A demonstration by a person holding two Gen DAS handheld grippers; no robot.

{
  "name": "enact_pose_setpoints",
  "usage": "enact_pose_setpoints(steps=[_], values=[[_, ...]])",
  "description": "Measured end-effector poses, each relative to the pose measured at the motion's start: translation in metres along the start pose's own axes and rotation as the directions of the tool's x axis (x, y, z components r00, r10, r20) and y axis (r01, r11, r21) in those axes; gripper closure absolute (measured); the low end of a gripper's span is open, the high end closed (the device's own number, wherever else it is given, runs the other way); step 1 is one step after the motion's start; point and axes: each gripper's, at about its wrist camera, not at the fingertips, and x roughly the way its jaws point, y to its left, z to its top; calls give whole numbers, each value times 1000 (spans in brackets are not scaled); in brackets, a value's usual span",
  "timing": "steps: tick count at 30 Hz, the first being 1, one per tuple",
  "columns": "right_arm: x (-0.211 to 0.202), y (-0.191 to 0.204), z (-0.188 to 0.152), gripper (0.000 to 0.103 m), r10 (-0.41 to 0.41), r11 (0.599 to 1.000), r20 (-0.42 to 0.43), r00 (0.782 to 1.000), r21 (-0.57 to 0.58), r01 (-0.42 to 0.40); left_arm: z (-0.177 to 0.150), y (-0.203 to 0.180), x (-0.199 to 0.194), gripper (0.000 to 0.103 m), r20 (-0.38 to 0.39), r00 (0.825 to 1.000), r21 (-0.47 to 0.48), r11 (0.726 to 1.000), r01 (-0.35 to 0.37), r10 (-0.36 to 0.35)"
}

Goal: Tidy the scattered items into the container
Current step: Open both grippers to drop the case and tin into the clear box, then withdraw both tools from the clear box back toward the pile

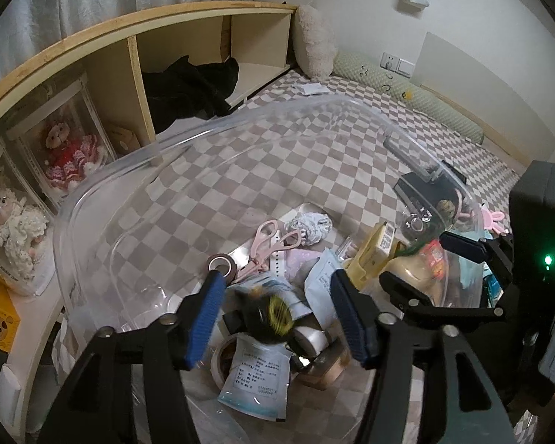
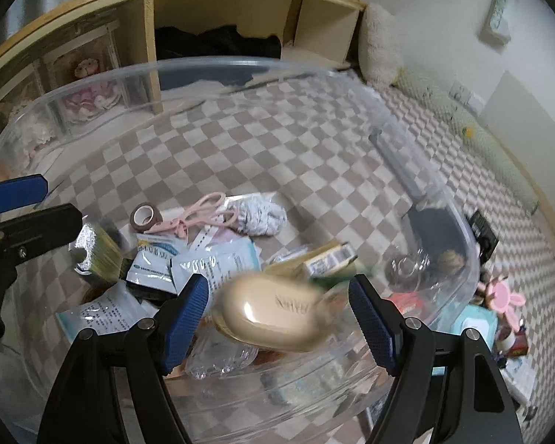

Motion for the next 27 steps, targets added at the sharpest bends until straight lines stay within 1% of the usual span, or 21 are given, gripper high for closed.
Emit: enact_pose_setpoints(steps=[5,6,7,8,14,15,16,18,22,24,27], values=[[-11,-1,3,23,4,1000,28,1000,-6,-4,1,1,-2,37,9,1000,-2,1000,-4,4],[-12,-1,2,21,3,1000,33,999,-7,-3,1,2,-2,37,9,1000,-4,1000,-4,4],[-13,-1,1,14,1,1000,37,999,-7,-1,1,2,-2,37,11,1000,-4,1000,-5,5],[-15,-2,1,12,0,1000,42,999,-5,0,1,2,-2,37,12,1000,-4,1000,-6,6],[-24,-11,-7,11,10,1000,72,997,23,-11,0,1,-5,37,27,1000,-2,1000,-3,3],[-25,-12,-8,6,7,1000,75,997,28,-9,0,0,-6,36,31,1000,1,1000,-4,4],[-26,-14,-9,0,3,999,79,997,34,-6,0,-1,-7,34,36,999,3,1000,-7,7],[-28,-18,-11,0,-5,999,94,996,45,0,-1,-2,-9,16,52,998,3,1000,-18,18],[-30,-24,-15,0,-1,997,106,994,74,-7,-1,-5,-15,12,83,996,3,1000,-26,25],[-30,-28,-17,0,-1,996,113,994,91,-9,-1,-7,-17,0,94,995,8,1000,-27,26],[-33,-30,-18,0,-11,995,132,991,101,-3,-2,-12,-22,0,113,992,37,998,-55,50]])
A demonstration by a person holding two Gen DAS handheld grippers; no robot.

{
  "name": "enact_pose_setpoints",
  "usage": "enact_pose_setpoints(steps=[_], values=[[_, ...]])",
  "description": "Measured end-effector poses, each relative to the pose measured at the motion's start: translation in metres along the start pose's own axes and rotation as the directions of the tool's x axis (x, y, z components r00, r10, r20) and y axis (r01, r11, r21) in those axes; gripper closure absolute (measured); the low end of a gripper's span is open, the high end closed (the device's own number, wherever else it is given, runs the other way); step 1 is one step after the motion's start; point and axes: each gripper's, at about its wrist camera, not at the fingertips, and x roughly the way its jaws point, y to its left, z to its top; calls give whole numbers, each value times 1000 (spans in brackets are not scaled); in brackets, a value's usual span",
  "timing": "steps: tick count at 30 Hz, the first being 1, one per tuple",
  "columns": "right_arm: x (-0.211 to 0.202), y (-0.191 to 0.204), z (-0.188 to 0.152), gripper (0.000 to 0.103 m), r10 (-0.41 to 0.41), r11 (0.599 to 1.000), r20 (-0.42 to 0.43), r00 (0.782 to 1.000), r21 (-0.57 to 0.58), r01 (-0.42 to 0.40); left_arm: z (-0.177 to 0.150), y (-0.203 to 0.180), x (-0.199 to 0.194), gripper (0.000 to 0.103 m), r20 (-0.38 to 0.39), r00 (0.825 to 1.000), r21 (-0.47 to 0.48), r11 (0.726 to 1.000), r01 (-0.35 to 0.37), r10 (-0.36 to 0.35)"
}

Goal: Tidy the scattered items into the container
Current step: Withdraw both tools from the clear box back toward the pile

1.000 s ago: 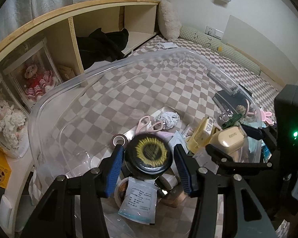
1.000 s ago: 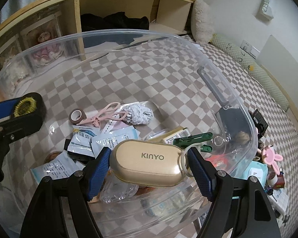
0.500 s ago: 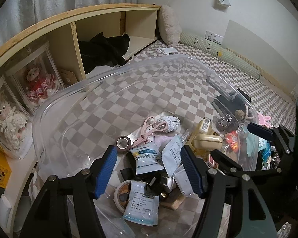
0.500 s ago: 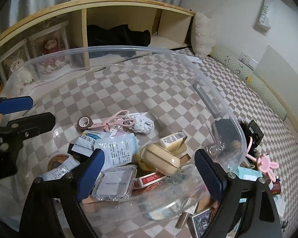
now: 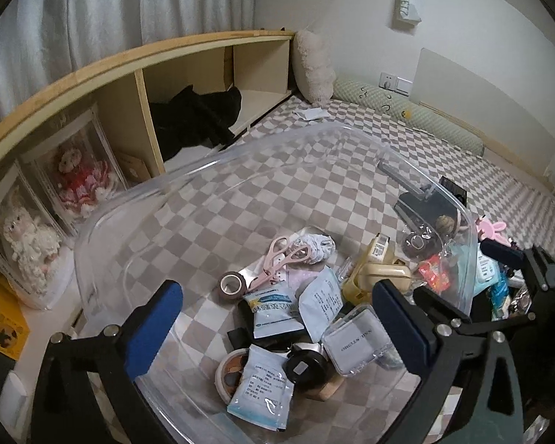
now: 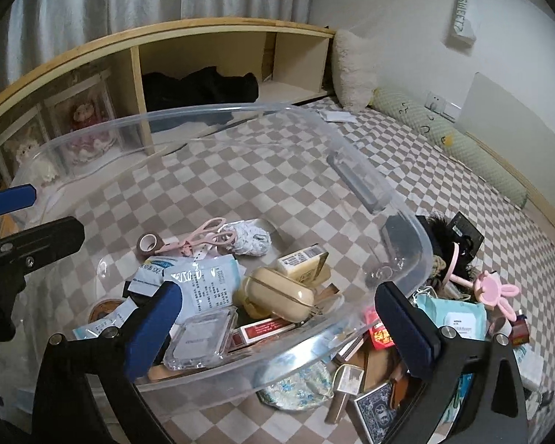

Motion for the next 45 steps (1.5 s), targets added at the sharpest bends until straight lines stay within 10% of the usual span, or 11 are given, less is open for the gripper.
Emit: enact_pose_setpoints(steps=[17,45], values=[[-34,-42,-11,0,-56,994,93,994,96,47,0,-22,-13,0,62,997,83,995,-60,55],[-95,-144,-75,0,-247,939,122,961,276,206,-10,-113,-19,0,95,994,222,974,34,-57]])
